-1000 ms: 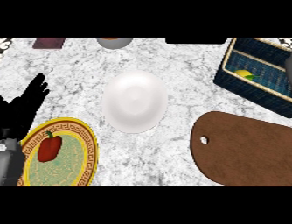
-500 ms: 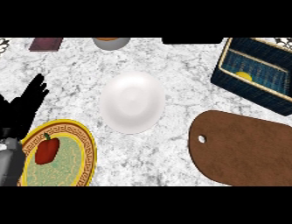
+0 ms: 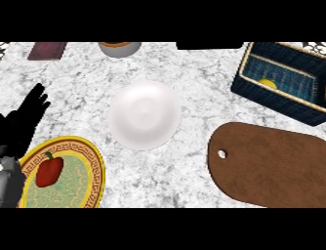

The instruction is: Pick the lemon from the cutting board and place it in the basket

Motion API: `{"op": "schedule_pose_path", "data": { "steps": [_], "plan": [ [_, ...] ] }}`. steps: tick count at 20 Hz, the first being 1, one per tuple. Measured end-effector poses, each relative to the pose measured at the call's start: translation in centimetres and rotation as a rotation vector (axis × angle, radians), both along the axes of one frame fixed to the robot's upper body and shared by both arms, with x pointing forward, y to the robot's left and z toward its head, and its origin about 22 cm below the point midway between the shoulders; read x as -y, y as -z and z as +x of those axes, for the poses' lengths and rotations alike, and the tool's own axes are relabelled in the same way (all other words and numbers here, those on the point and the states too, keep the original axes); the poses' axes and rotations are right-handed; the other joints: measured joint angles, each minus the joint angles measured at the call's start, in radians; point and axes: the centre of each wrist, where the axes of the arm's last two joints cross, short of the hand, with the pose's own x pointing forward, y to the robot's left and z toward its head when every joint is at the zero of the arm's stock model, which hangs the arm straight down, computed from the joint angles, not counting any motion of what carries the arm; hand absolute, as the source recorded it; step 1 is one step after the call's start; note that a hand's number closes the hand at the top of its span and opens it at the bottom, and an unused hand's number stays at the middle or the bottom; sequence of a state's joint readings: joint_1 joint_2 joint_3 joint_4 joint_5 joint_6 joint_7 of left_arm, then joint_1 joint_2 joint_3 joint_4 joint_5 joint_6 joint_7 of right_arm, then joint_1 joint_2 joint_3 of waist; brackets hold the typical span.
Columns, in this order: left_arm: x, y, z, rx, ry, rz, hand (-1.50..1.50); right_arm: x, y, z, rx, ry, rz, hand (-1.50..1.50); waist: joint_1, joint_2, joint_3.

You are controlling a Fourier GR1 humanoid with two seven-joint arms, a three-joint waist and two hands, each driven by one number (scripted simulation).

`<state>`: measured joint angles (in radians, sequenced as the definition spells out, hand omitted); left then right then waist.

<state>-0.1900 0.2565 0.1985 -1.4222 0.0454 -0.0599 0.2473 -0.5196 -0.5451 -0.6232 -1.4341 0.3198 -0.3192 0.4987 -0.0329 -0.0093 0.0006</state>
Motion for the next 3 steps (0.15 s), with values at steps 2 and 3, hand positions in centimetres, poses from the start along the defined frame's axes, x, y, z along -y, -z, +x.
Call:
{"op": "schedule_pose_path", "data": {
  "steps": [2, 3],
  "plan": [
    [0.2, 0.1, -0.2, 0.0, 0.0, -0.001, 0.0, 1.8, 0.4, -2.6, -0.021, -0.032, 0.009, -1.5, -0.002, 0.0, 0.0],
    [0.2, 0.3, -0.4, -0.001, 0.0, -0.003, 0.0, 2.6, 0.2, -3.8, -0.031, -0.045, 0.007, -1.5, 0.0, 0.001, 0.0]
  ]
}}
